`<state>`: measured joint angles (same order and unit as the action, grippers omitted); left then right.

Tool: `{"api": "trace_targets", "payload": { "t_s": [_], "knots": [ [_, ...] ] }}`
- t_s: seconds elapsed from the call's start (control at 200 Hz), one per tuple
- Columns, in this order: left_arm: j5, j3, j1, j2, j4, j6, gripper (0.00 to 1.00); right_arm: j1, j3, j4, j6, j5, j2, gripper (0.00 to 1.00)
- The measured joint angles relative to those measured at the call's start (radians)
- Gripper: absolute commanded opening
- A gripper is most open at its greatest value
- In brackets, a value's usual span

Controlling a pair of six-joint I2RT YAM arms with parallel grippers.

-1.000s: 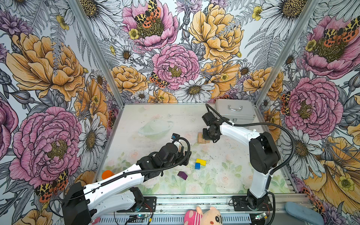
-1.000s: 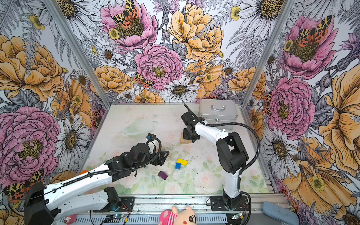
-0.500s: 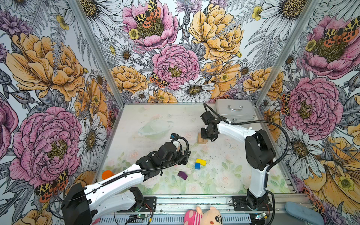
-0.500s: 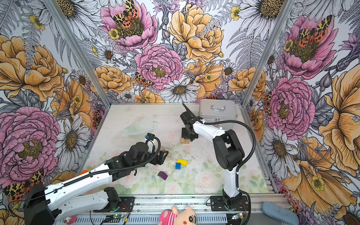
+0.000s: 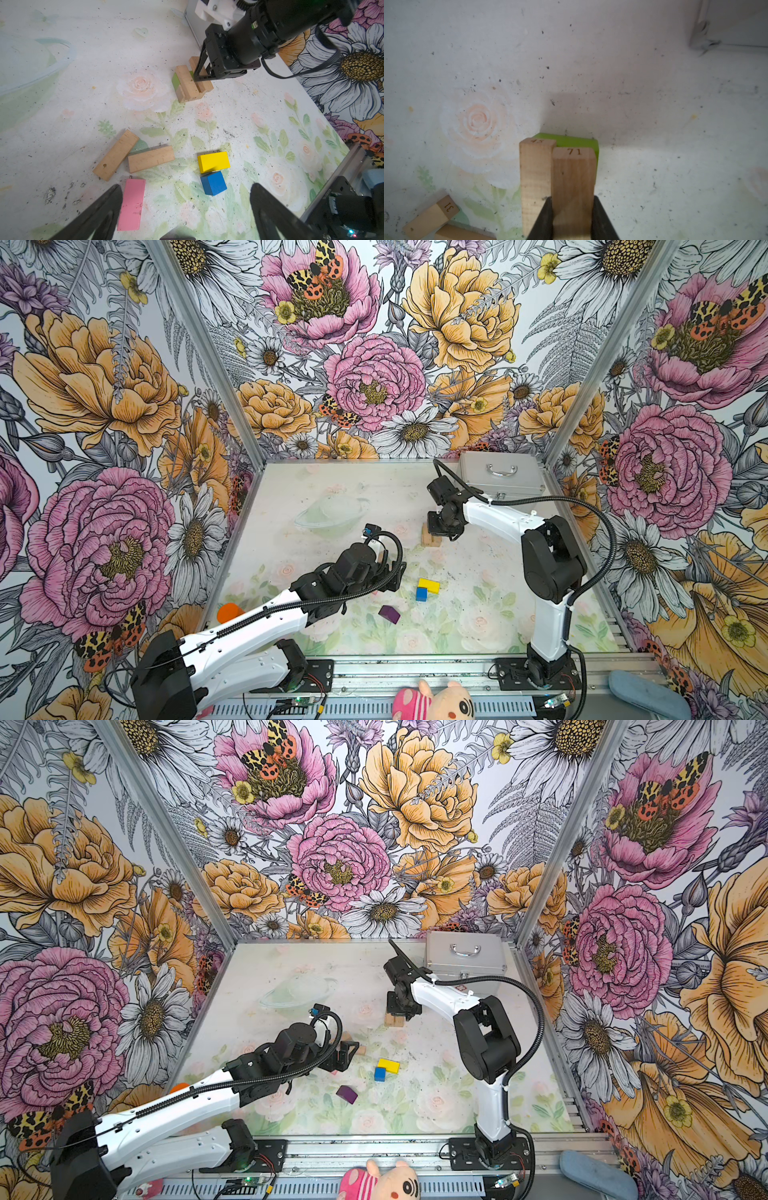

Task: Build the wood block tower
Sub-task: 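Lower the block numbered 71 upright beside block 45 against the green block, then open the right gripper to release the block numbered 71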

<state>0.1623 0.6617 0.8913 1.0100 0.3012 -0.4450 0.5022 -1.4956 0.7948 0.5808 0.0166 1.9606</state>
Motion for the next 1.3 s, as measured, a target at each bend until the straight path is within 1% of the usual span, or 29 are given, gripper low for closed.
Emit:
{"api": "trace_targets", "payload": {
  "t_s": [0.26,0.485,0.796,0.896,0.991,1.096,1.246,1.301],
  "knots": [
    [0.000,0.000,0.000,0.000,0.000,0.000,0.97,0.000,-0.002,0.000,0.000,0.005,0.010,0.25],
    [-0.004,0.000,0.000,-0.009,0.000,0.000,0.97,0.000,-0.002,0.000,0.001,0.007,0.012,0.32],
    [-0.011,0.000,-0.005,-0.020,0.001,0.000,0.97,-0.005,-0.002,0.000,0.000,0.007,0.012,0.35],
    [-0.013,0.000,-0.005,-0.024,0.001,0.000,0.96,-0.006,-0.002,0.000,0.001,0.007,0.012,0.41],
    [-0.014,0.000,-0.005,-0.031,0.001,0.000,0.96,-0.006,-0.002,0.000,-0.002,0.007,0.011,0.49],
    [-0.014,0.000,-0.005,-0.043,0.002,0.000,0.96,-0.006,-0.002,0.000,-0.002,0.007,0.006,0.56],
    [-0.014,0.000,-0.005,-0.069,0.001,0.000,0.96,-0.006,-0.002,0.000,0.002,0.009,-0.010,0.68],
    [-0.014,-0.001,-0.005,-0.079,0.001,0.000,0.96,-0.006,-0.002,0.000,0.005,0.011,-0.016,0.71]
  ]
}}
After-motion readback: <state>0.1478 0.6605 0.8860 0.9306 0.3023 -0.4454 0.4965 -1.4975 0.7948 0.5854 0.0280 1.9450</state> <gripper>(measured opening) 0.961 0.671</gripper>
